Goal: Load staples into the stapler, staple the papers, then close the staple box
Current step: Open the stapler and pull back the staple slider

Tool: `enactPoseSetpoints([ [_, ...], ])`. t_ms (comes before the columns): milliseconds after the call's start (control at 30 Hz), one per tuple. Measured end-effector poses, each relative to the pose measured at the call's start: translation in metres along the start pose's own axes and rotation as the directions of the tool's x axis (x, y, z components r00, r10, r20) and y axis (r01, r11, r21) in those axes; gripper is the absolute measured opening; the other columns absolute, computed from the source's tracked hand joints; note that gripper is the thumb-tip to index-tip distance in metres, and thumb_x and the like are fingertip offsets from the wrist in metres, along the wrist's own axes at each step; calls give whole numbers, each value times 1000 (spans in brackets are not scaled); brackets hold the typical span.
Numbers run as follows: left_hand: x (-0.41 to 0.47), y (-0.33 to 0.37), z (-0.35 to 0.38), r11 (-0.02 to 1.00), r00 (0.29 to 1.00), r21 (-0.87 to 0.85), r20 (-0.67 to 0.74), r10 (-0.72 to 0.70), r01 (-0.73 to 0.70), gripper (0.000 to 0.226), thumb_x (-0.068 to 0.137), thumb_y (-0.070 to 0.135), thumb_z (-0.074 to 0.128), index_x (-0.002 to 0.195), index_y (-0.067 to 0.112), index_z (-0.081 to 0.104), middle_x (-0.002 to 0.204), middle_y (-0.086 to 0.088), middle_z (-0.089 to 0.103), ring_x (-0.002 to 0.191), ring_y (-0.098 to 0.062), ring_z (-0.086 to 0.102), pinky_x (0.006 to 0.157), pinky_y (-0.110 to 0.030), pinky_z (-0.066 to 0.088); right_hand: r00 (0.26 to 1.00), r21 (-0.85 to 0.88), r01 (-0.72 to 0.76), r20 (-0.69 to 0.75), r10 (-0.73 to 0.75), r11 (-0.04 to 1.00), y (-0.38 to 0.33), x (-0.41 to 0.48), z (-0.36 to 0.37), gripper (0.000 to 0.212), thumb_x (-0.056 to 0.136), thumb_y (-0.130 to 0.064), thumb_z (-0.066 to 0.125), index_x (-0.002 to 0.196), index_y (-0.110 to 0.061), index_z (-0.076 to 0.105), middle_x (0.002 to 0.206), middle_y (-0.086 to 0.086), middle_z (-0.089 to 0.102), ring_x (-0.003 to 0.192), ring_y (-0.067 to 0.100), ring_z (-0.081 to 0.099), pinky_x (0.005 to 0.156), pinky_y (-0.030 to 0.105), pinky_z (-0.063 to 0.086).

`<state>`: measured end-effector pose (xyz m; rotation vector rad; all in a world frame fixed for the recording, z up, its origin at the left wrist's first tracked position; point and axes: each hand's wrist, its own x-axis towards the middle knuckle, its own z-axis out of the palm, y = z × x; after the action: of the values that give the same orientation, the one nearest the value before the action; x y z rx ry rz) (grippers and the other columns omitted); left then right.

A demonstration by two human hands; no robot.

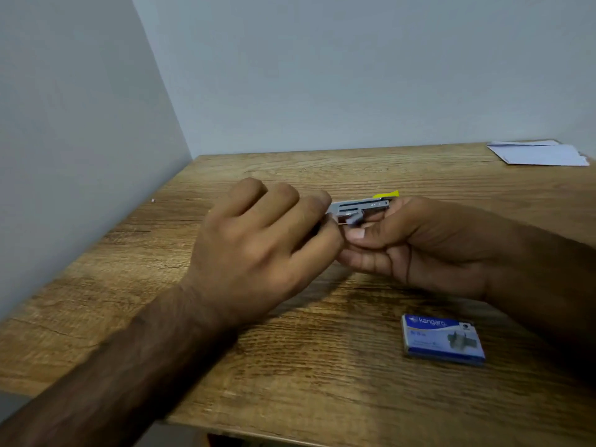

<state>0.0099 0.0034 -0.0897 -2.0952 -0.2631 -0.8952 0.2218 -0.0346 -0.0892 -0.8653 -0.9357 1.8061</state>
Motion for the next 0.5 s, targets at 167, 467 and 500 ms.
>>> enactPoseSetpoints([
  [167,-1,-5,7,999,999,38,-35,6,-4,19,97,6,65,80,9,75,100,-15,80,67,-31,70,58,-40,45,1000,23,30,8,-30,999,-2,1,0,44,82,17,49,121,7,65,111,17,77,97,23,77,86,27,60],
  [467,-21,-8,24,600,802,-554,249,-542,577,7,88,17,79,93,15,74,85,6,75,74,-10,69,66,-32,56,994,-287,-105,-2,109,952,-18,-3,-13,33,94,2,53,125,0,60,117,19,76,97,28,78,65,24,63],
  [500,-22,-7,25,491,750,-606,294,-593,626,8,87,18,81,92,18,75,80,11,73,69,-3,65,64,-20,52,993,-347,-108,11,119,932,-20,-5,-14,34,93,-1,55,127,-2,59,118,18,76,95,28,78,63,24,63],
])
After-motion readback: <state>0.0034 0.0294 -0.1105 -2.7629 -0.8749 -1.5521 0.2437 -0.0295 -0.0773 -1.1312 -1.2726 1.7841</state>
